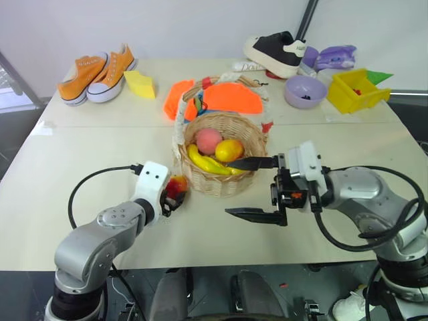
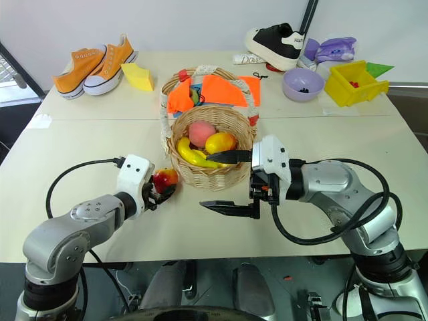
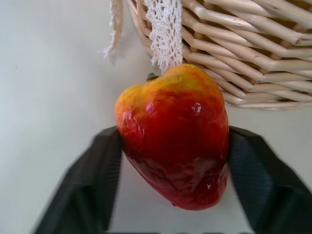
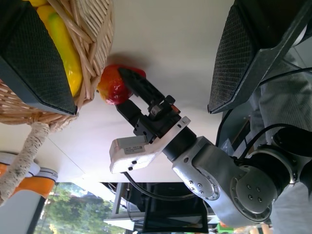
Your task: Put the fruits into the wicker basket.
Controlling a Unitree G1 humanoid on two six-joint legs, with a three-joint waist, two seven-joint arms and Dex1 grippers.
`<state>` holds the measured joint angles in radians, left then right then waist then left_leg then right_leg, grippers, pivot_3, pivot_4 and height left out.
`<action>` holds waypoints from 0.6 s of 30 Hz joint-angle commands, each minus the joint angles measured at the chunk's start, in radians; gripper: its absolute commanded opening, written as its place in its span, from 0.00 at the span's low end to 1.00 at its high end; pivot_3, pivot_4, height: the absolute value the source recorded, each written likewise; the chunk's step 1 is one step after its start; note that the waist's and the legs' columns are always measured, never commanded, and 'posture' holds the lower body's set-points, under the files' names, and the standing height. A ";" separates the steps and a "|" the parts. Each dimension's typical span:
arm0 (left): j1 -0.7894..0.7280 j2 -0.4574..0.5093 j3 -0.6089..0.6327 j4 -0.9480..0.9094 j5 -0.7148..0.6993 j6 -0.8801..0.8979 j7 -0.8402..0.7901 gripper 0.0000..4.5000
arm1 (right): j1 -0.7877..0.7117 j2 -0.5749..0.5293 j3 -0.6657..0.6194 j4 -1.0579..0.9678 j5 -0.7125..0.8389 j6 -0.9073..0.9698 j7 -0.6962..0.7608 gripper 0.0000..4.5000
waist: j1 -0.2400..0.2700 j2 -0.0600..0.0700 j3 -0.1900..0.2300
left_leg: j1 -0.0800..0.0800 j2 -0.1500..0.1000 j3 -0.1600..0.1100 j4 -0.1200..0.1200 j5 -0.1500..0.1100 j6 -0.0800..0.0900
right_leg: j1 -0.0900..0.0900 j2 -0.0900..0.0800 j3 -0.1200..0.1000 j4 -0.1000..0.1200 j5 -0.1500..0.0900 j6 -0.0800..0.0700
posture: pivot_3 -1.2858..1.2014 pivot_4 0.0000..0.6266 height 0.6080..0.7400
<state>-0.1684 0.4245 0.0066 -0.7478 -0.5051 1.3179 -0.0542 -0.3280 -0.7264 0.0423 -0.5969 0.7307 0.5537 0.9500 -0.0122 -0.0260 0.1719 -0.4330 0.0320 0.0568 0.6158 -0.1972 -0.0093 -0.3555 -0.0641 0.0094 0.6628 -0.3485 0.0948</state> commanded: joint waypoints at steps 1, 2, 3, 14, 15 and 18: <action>0.010 0.065 0.024 -0.016 0.033 -0.044 -0.039 0.52 | -0.011 -0.003 -0.030 -0.036 0.018 -0.003 -0.006 1.00 | -0.001 0.000 0.000 | 0.000 0.000 0.000 0.000 0.000 0.000 | 0.000 0.000 0.000 0.000 0.000 0.000 | 0.52 0.24 0.95; 0.019 0.085 0.035 -0.021 0.034 -0.073 -0.061 0.52 | -0.012 -0.002 -0.029 -0.035 0.018 -0.002 -0.006 1.00 | -0.002 0.000 0.000 | 0.000 0.000 0.000 0.000 0.000 0.000 | 0.000 0.000 0.000 0.000 0.000 -0.001 | 0.52 0.24 0.95; 0.030 0.107 0.053 -0.030 0.031 -0.116 -0.095 0.52 | -0.013 -0.001 -0.027 -0.034 0.017 -0.002 -0.006 1.00 | -0.001 0.000 0.000 | 0.000 0.000 0.000 -0.001 0.000 0.000 | -0.001 0.000 0.000 0.000 -0.002 -0.004 | 0.52 0.24 0.95; 0.013 0.238 0.349 -0.125 -0.403 -0.356 -0.470 0.52 | -0.007 0.005 -0.019 -0.018 0.000 -0.013 0.006 1.00 | 0.005 0.001 0.000 | -0.001 0.000 0.000 -0.003 -0.002 -0.003 | -0.001 -0.002 -0.001 -0.003 -0.005 -0.009 | 0.52 0.24 0.95; -0.058 0.229 0.301 -0.105 -0.399 -0.337 -0.427 0.52 | -0.003 0.005 -0.019 -0.018 -0.003 -0.014 0.005 1.00 | 0.007 0.001 0.000 | -0.001 0.000 -0.001 -0.002 -0.001 -0.002 | 0.000 -0.002 -0.002 -0.004 -0.004 -0.010 | 0.52 0.24 0.95; -0.245 0.216 0.074 -0.017 -0.232 -0.306 -0.317 0.52 | 0.012 0.005 -0.024 -0.019 -0.013 -0.014 -0.010 1.00 | 0.009 0.001 0.000 | -0.002 0.000 -0.001 0.000 0.000 0.000 | 0.002 -0.002 -0.004 -0.005 -0.003 -0.010 | 0.52 0.24 0.95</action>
<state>-0.3727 0.6418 0.1905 -0.8048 -0.8285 0.9975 -0.4311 -0.3159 -0.7242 0.0351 -0.6007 0.7202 0.5537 0.9479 -0.0033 -0.0248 0.1717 -0.4347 0.0310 0.0560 0.6158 -0.1972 -0.0091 -0.3524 -0.0665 0.0057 0.6579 -0.3517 0.0852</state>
